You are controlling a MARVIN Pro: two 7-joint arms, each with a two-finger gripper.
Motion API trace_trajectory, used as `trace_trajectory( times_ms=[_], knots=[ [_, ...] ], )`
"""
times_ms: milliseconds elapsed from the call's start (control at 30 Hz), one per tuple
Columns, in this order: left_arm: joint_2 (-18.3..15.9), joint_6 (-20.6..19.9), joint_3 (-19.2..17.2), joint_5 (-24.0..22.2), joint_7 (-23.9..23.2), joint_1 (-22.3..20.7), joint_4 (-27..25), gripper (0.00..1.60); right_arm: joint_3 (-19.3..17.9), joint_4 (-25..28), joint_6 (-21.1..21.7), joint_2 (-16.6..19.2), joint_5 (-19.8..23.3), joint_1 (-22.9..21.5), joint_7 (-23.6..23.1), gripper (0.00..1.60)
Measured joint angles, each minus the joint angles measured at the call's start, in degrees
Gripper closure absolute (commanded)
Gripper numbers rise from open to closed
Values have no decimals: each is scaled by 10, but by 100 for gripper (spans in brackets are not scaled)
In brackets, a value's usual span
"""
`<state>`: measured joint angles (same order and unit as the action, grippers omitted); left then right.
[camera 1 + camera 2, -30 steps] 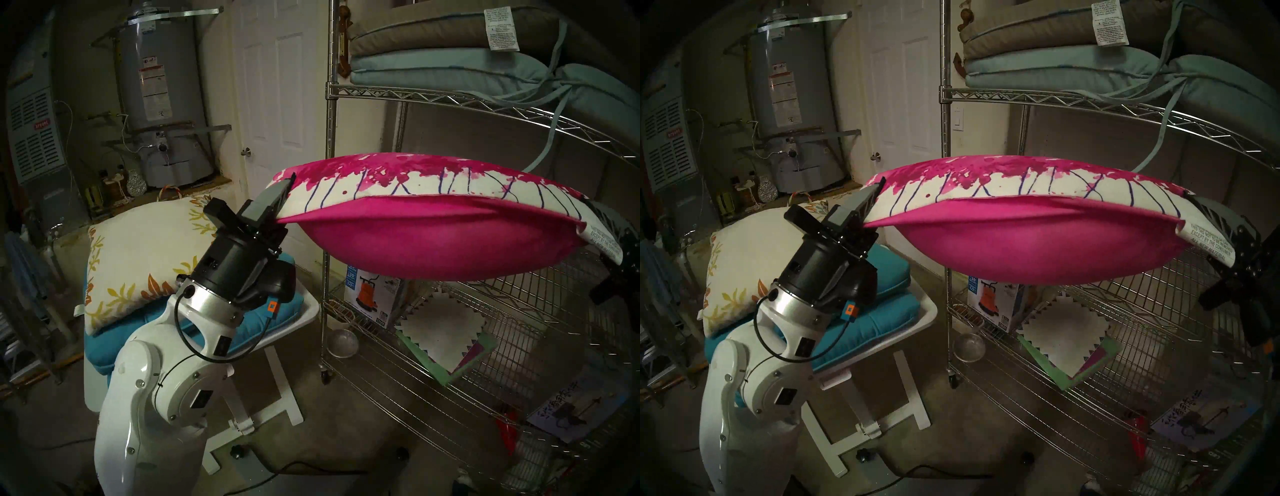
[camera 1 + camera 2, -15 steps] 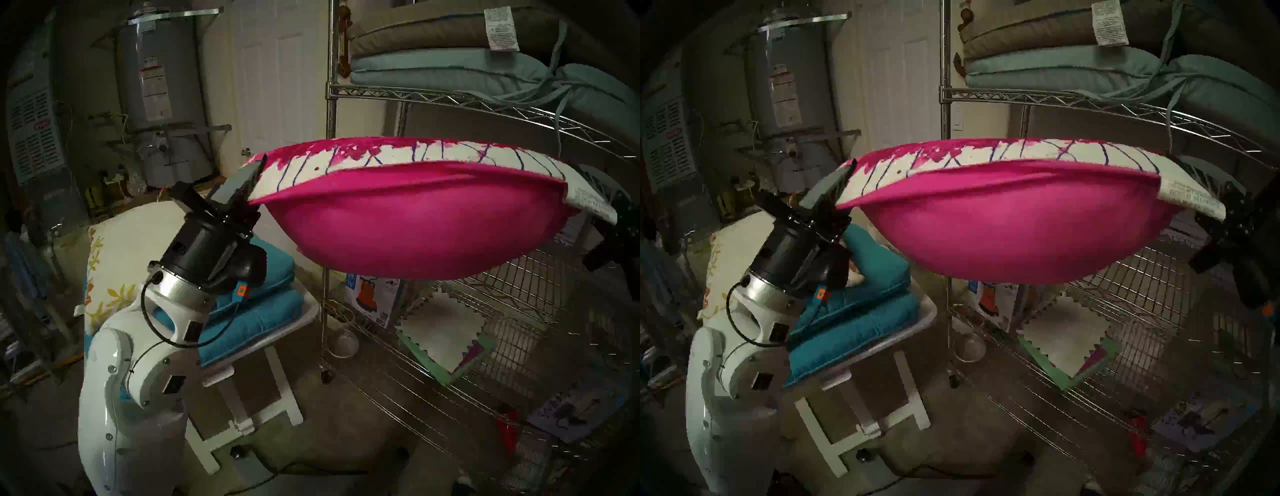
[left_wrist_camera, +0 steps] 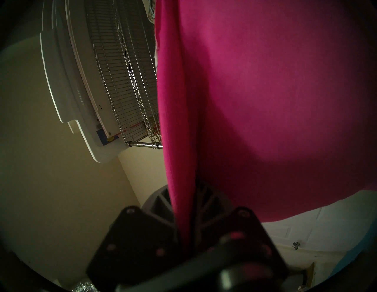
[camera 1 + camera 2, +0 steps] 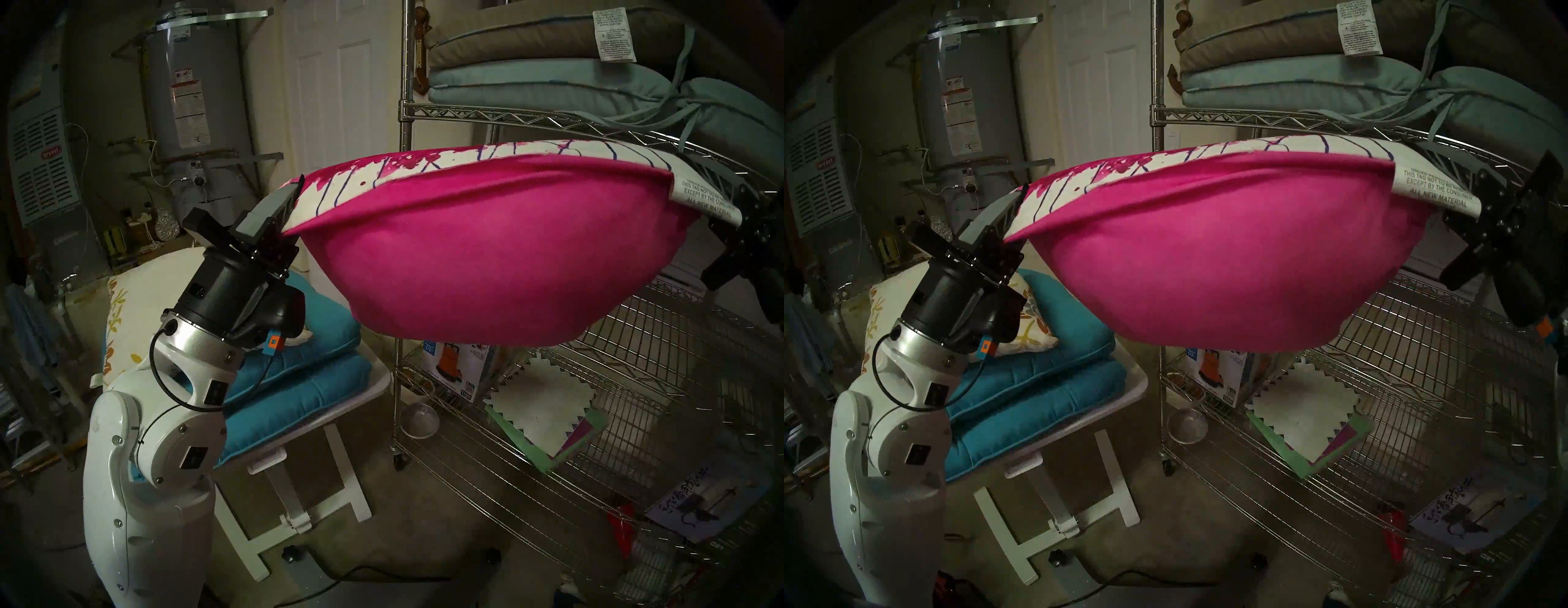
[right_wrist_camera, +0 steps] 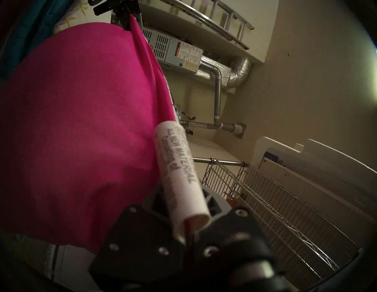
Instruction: Take cushion off the shelf
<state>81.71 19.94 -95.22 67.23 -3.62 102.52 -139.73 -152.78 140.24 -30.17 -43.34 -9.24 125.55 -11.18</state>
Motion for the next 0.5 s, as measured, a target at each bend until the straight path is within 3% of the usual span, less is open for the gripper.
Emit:
trace_trajectory(
  times_ms=[200,500],
  knots=[
    [0,1,-7,-3,-3,-4,0,160,9,0,15,14,0,-10,2,160],
    [-1,4,-40,-11,-12,-23,1,160,45,0,75,79,0,-51,9,160]
  ],
)
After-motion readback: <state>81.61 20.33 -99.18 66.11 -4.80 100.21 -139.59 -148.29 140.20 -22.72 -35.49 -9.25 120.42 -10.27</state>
